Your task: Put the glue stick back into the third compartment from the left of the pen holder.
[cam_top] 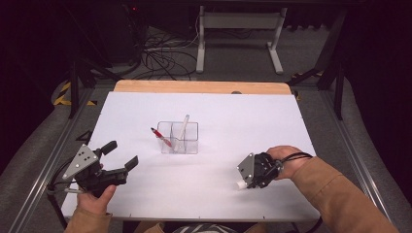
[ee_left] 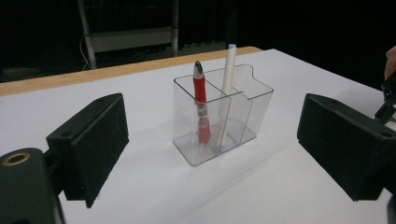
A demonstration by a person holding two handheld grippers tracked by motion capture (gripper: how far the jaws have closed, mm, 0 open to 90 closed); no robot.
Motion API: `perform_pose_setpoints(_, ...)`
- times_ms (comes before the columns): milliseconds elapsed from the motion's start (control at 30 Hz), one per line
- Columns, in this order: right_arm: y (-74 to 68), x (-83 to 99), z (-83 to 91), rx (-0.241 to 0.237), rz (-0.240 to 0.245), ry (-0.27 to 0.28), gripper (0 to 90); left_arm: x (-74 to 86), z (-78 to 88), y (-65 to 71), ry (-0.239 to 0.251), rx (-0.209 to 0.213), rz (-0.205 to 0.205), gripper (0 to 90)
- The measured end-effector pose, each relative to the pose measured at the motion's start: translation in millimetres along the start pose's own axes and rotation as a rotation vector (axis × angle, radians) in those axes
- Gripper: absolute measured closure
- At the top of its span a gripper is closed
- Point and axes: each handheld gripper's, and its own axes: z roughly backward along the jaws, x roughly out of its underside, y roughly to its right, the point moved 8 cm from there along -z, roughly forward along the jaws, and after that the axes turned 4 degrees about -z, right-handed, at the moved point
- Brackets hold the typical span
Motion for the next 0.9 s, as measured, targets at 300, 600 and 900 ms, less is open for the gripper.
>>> perform_pose_setpoints(300,8.4,-9.0,22.6,0.065,-0.088,0.156,69.6,-0.3,0.5,-0.7,0.002,-0.003,-0.001,9.7)
perform_pose_setpoints(600,16.9,-15.7,41.1,0.132,-0.213,0.313,69.6,0.1,0.0,-0.3,0.001,-0.001,0.002,9.8)
perform_pose_setpoints(900,25.9,-20.1,60.2,0.198,-0.327,0.438,69.5,-0.1,0.1,-0.6,0.002,-0.001,0.003,9.8)
